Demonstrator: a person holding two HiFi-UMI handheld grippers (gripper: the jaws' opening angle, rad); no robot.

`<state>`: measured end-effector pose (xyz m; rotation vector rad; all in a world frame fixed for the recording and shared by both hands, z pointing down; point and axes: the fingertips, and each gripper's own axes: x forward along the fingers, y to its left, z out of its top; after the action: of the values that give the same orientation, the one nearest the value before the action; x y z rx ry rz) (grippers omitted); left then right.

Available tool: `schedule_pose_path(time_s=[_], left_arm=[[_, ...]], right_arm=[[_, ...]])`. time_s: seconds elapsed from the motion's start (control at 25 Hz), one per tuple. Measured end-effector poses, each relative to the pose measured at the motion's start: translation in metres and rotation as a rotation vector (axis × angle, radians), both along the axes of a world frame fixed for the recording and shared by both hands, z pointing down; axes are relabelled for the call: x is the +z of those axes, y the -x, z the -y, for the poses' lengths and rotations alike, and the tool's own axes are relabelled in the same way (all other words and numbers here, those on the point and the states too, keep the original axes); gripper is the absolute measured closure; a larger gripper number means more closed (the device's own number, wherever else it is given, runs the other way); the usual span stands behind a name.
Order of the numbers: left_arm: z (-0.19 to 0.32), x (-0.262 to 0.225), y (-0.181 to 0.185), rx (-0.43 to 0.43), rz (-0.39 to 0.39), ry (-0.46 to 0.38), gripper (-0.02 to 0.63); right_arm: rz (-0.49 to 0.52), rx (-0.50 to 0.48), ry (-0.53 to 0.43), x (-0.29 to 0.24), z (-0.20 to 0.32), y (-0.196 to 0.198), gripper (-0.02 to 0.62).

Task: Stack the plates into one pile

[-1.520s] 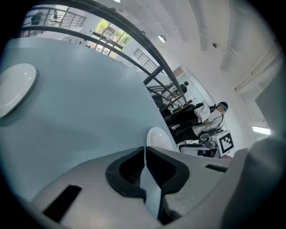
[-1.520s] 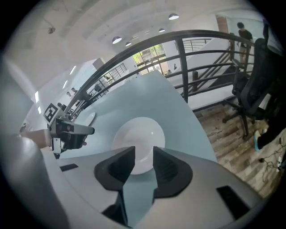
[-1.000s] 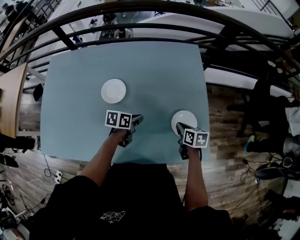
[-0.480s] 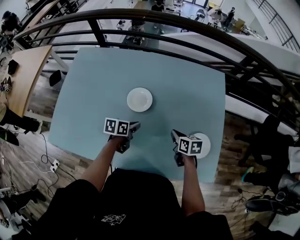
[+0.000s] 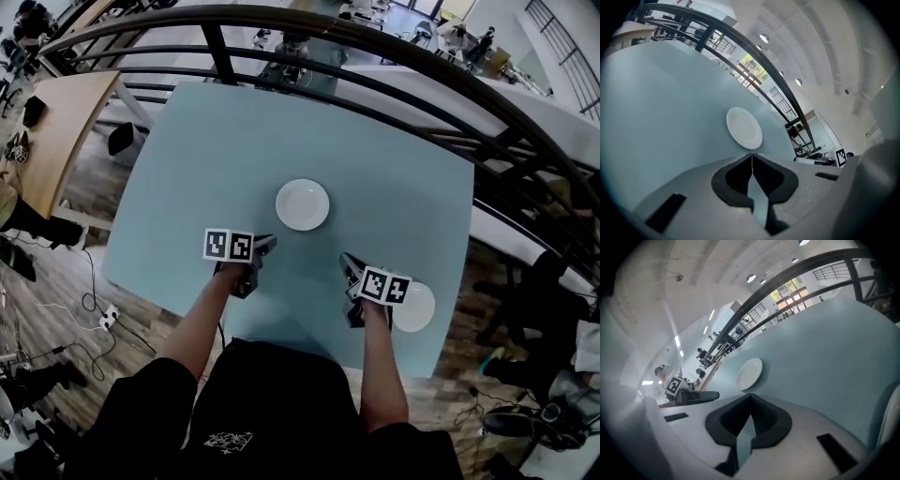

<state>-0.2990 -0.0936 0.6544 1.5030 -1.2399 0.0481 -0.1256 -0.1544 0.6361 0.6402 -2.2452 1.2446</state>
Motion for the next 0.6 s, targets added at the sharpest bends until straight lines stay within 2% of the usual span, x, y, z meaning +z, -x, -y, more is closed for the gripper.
schedule_pose_path(time_s=[0.24,0.44,0.6], left_arm=[[0.02,0.011,0.025,-0.082,-0.098,-0.003,0.592],[0.035,0.02,0.037,-0.09,-0.176,0.001,0.591],[0.05,0.026,0.048,-0.117,-0.219,0.006,0.587]], right_arm=[[0.035,0.059,0.09,0.022,0.011,0.028,0.588],[0.075,0.12,0.18,0.037,0.024,0.05,0.586],[0.117,0.127,0.216,0.04,0.037,0.067,0.583]])
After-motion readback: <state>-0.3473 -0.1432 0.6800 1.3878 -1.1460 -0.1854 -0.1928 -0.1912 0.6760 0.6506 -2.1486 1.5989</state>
